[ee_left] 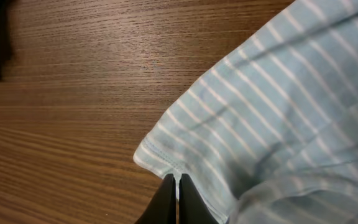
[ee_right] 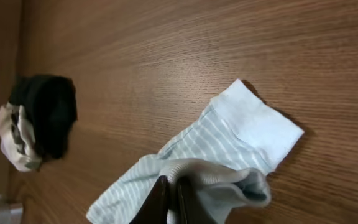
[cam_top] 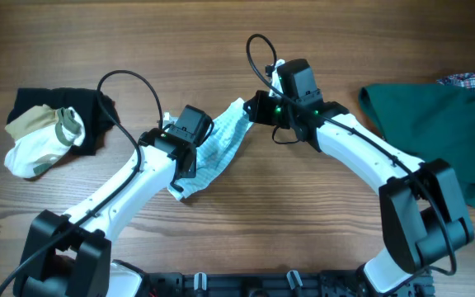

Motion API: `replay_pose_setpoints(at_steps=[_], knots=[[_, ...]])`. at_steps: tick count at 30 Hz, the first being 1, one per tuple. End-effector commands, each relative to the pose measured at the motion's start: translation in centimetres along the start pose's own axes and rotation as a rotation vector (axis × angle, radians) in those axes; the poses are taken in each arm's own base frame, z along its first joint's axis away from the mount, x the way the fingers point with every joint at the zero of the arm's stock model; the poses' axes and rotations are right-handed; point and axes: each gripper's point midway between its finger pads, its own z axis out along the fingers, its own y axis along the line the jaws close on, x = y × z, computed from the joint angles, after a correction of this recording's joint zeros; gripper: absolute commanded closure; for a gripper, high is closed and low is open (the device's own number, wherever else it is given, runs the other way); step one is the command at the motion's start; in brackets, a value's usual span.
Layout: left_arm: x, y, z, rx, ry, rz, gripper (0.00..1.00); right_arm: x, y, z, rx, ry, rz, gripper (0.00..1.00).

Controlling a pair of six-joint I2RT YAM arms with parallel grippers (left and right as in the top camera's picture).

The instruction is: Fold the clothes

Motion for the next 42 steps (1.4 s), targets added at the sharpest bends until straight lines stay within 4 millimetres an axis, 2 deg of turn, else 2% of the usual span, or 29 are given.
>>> replay_pose_setpoints(at_steps=[1, 8, 14, 15, 17, 20, 23, 26, 29, 31, 33, 34, 35, 39, 42], knots=[[-0.6, 0.3, 0.0, -0.014, -0.012, 0.003, 0.96, 0.2, -1.2, 1.8, 0.029, 0.014, 0.094, 0.95], [-0.6, 0.3, 0.0, -0.013, -0.012, -0.001, 0.96, 0.1, -2.3, 4.3, 0.015, 0.0, 0.154, 0.95], [-0.6, 0.2, 0.0, -0.007, -0.009, -0.001, 0.96, 0.0, -2.7, 5.5, 0.0, -0.009, 0.186, 0.94], [-0.6, 0.2, 0.0, -0.007, -0.009, -0.001, 0.96, -0.1, -2.7, 5.7, -0.002, -0.013, 0.181, 0.85], [-0.5, 0.2, 0.0, -0.007, -0.009, -0.001, 0.96, -0.6, -2.3, 5.7, -0.021, -0.035, 0.119, 0.5], [-0.6, 0.2, 0.0, -0.007, -0.009, -0.001, 0.96, -2.4, -1.6, 4.9, -0.051, -0.092, 0.018, 0.26], [-0.6, 0.2, 0.0, -0.007, -0.011, -0.002, 0.96, -4.1, -1.6, 3.3, -0.053, -0.137, -0.057, 0.24], [-0.9, 0.2, -0.1, -0.008, -0.022, -0.005, 0.96, -4.6, -1.3, 1.3, -0.084, -0.118, -0.097, 0.31], [-2.0, 0.5, -1.2, -0.012, -0.067, -0.016, 0.96, -3.1, -1.8, -0.1, -0.06, -0.04, -0.125, 0.4], [-3.5, 0.5, -2.9, 0.013, -0.125, -0.023, 0.92, -2.2, -1.9, -0.9, -0.039, -0.004, -0.156, 0.56], [-4.8, 0.3, -4.9, 0.062, -0.177, -0.047, 0.88, -1.5, -1.8, -1.7, -0.025, 0.023, -0.153, 0.82], [-4.8, -0.1, -5.4, 0.104, -0.183, -0.051, 0.88, -1.1, -1.9, -2.0, -0.018, 0.037, -0.156, 0.9], [-4.5, -1.4, -6.1, 0.194, -0.169, -0.044, 0.92, -0.3, -2.1, -2.3, -0.002, 0.07, -0.166, 0.96], [-3.5, -4.1, -6.1, 0.302, -0.126, 0.04, 0.96, 2.1, -2.8, -2.1, 0.033, 0.154, -0.178, 0.96], [-3.1, -5.4, -4.7, 0.292, -0.094, 0.105, 0.96, 2.9, -2.0, -1.1, 0.026, 0.167, -0.2, 0.96]])
